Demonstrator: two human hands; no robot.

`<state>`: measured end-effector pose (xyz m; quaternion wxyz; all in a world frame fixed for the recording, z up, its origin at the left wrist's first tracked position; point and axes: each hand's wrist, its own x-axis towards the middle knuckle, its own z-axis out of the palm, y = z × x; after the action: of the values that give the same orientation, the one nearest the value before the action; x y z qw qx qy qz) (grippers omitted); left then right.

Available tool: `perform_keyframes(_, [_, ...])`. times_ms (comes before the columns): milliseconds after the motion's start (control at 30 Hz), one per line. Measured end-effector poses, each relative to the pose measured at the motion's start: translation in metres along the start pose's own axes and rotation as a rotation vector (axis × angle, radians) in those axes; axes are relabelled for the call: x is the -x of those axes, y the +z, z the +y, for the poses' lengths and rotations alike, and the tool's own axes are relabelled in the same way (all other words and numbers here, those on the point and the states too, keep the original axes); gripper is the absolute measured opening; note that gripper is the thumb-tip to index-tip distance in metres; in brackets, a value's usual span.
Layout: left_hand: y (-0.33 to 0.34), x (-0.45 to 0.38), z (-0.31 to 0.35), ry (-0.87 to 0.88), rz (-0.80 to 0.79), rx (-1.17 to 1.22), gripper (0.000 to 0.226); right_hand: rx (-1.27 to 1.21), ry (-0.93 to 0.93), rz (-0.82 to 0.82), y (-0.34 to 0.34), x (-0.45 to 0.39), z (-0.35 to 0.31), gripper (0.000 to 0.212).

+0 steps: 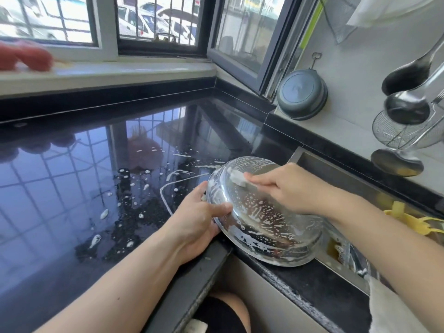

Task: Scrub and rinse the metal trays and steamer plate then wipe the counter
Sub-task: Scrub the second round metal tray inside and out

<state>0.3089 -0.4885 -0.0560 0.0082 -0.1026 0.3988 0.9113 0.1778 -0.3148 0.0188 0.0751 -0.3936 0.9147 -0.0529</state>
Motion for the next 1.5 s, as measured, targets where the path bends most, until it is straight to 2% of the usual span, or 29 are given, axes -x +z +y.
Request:
perform_keyframes(100, [0.001, 0.001, -0.001, 0.000, 0.015, 0.006, 0.049, 0.184, 0.263, 0.076, -0.016, -0.019, 0.032, 0.036])
perform_keyframes(133, [0.001, 0.002, -0.001, 0.001, 0.010, 0.010, 0.049, 0.200, 0.281, 0.074, -0.017, -0.021, 0.036, 0.036])
perform_keyframes(267, [0.001, 0.003, 0.003, -0.011, -0.031, 0.058, 0.048, -0.100, 0.006, -0.072, -0.003, 0.008, -0.007, 0.036])
perform_keyframes(300, [0.000, 0.003, 0.004, -0.012, -0.032, 0.056, 0.048, -0.099, -0.021, -0.073, 0.001, 0.013, -0.007, 0.037])
perform_keyframes(333, [-0.001, 0.002, 0.004, -0.008, -0.030, 0.047, 0.048, -0.063, -0.002, -0.044, 0.000, 0.012, 0.002, 0.037])
perform_keyframes(433, [0.000, 0.003, 0.001, -0.005, -0.037, 0.020, 0.048, 0.139, 0.230, 0.082, -0.009, 0.010, 0.035, 0.036])
perform_keyframes(467, [0.001, 0.004, 0.001, -0.004, -0.040, 0.020, 0.048, 0.115, 0.212, 0.071, -0.007, 0.018, 0.030, 0.035])
perform_keyframes(567, [0.001, 0.005, 0.004, -0.001, -0.053, 0.056, 0.047, -0.102, -0.009, -0.039, 0.003, 0.045, -0.019, 0.039])
perform_keyframes(600, [0.001, 0.004, 0.005, 0.001, -0.051, 0.056, 0.046, -0.075, -0.023, -0.046, 0.003, 0.048, -0.023, 0.041])
perform_keyframes(667, [0.002, 0.003, 0.003, 0.001, -0.030, 0.046, 0.045, 0.103, 0.100, 0.026, -0.003, 0.037, -0.001, 0.035])
perform_keyframes(733, [0.001, 0.003, 0.000, -0.001, -0.031, 0.024, 0.046, 0.167, 0.261, 0.062, -0.008, 0.033, 0.019, 0.038])
perform_keyframes(867, [0.000, 0.003, 0.002, 0.002, -0.049, 0.017, 0.047, 0.010, 0.054, -0.026, 0.005, 0.044, -0.015, 0.038])
perform_keyframes(933, [0.001, 0.002, 0.003, 0.004, -0.038, 0.007, 0.046, 0.113, 0.118, -0.016, -0.001, 0.032, 0.000, 0.035])
perform_keyframes(1033, [0.002, 0.004, 0.002, -0.004, -0.039, -0.004, 0.047, 0.190, 0.356, 0.056, -0.011, 0.009, 0.046, 0.037])
perform_keyframes(1167, [0.002, 0.002, 0.002, 0.003, -0.027, 0.001, 0.048, 0.098, 0.328, 0.065, -0.009, -0.008, 0.052, 0.038])
perform_keyframes(1300, [0.001, 0.001, 0.002, -0.003, -0.037, 0.019, 0.049, 0.115, 0.415, 0.074, -0.021, -0.022, 0.064, 0.038])
perform_keyframes(1433, [0.001, 0.000, 0.002, -0.006, -0.036, 0.016, 0.048, 0.096, 0.287, 0.015, -0.021, -0.036, 0.046, 0.036])
perform_keyframes(1500, [0.000, -0.001, 0.001, -0.008, -0.031, 0.008, 0.047, 0.140, 0.346, 0.015, -0.028, -0.040, 0.047, 0.035])
